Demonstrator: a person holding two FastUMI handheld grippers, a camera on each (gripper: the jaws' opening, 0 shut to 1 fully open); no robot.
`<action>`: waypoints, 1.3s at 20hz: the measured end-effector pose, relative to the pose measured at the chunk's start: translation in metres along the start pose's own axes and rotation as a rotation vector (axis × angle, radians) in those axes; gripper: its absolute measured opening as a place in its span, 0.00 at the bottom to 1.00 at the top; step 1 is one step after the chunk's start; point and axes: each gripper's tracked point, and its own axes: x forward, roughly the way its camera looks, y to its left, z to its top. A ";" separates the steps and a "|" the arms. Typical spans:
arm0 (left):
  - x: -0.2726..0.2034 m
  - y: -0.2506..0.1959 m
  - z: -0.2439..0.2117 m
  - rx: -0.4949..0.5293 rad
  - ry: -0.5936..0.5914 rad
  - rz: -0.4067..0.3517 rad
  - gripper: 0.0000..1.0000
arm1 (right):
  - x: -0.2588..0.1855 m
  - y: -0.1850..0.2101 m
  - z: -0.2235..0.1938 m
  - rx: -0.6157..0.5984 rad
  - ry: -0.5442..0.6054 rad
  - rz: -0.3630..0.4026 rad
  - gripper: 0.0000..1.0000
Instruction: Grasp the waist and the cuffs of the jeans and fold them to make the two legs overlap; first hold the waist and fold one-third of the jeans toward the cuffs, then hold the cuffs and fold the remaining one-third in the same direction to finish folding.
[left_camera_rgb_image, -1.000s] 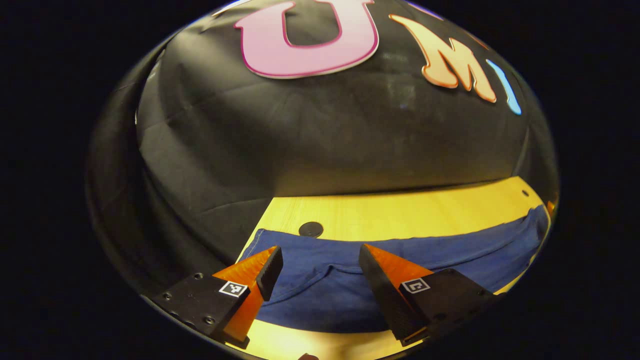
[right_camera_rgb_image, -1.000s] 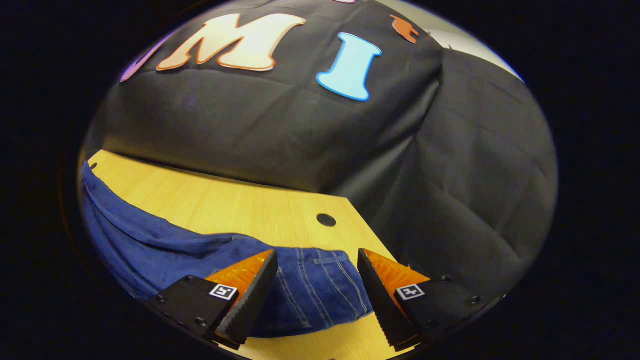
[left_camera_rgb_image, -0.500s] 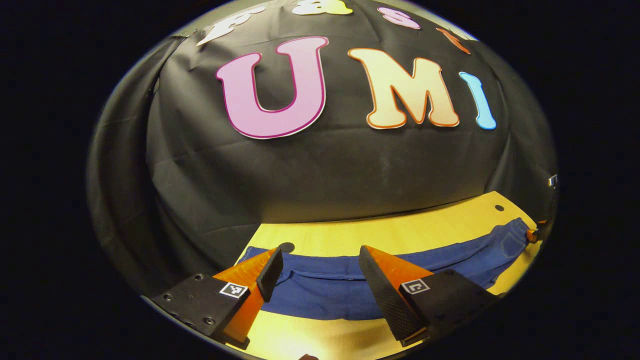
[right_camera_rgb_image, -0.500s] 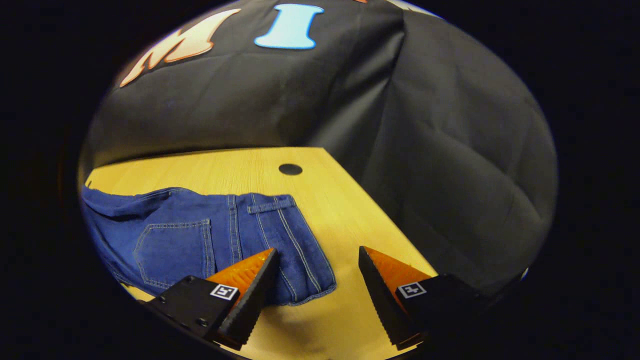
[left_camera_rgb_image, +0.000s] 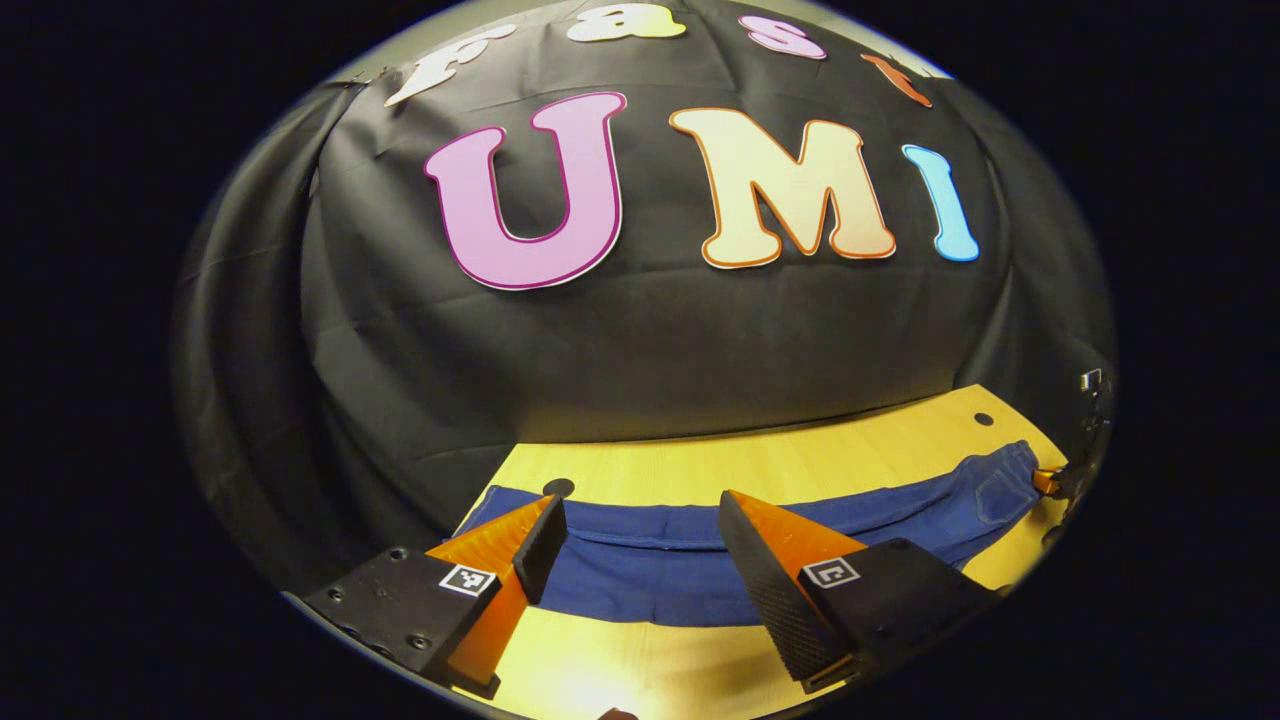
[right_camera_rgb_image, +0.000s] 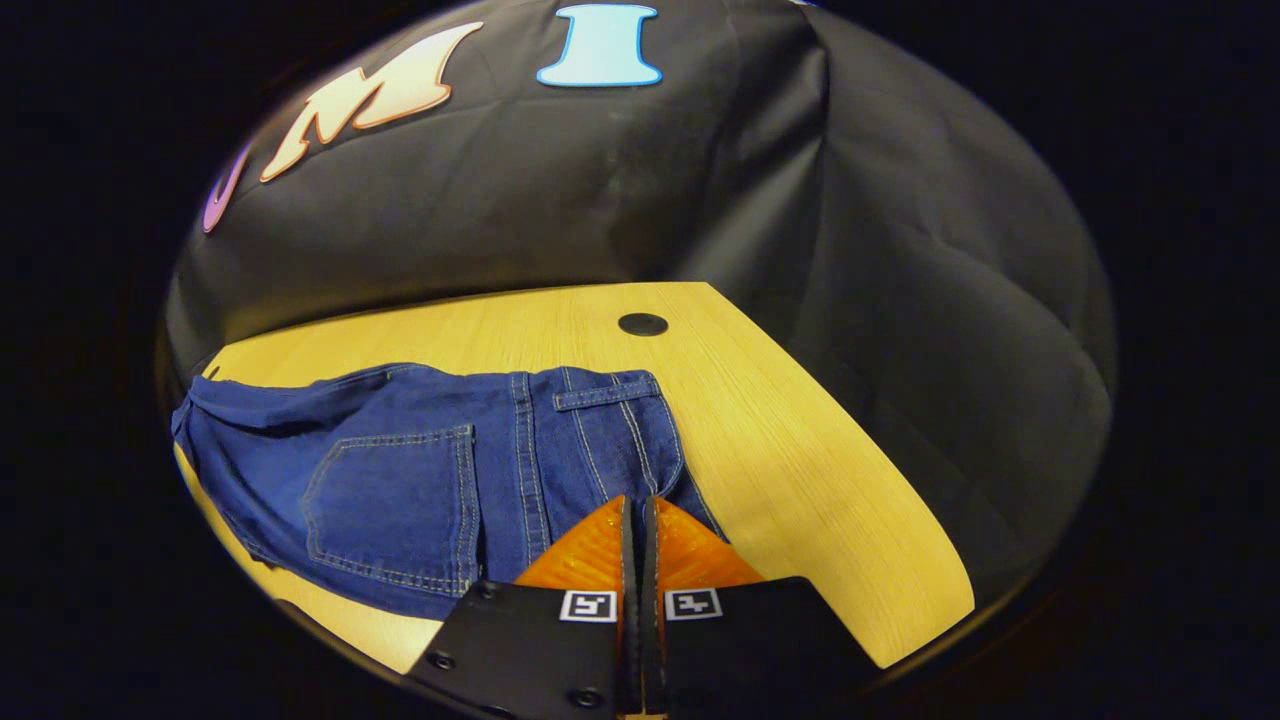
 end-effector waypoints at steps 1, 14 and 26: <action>0.001 0.004 -0.001 -0.009 -0.005 0.003 0.95 | -0.004 0.000 0.010 0.034 -0.022 -0.002 0.04; 0.007 0.090 -0.012 -0.014 0.000 -0.017 0.95 | -0.101 0.156 0.160 -0.012 -0.347 0.131 0.03; -0.003 0.180 -0.054 -0.068 0.052 0.027 0.95 | -0.160 0.377 0.179 -0.048 -0.431 0.408 0.02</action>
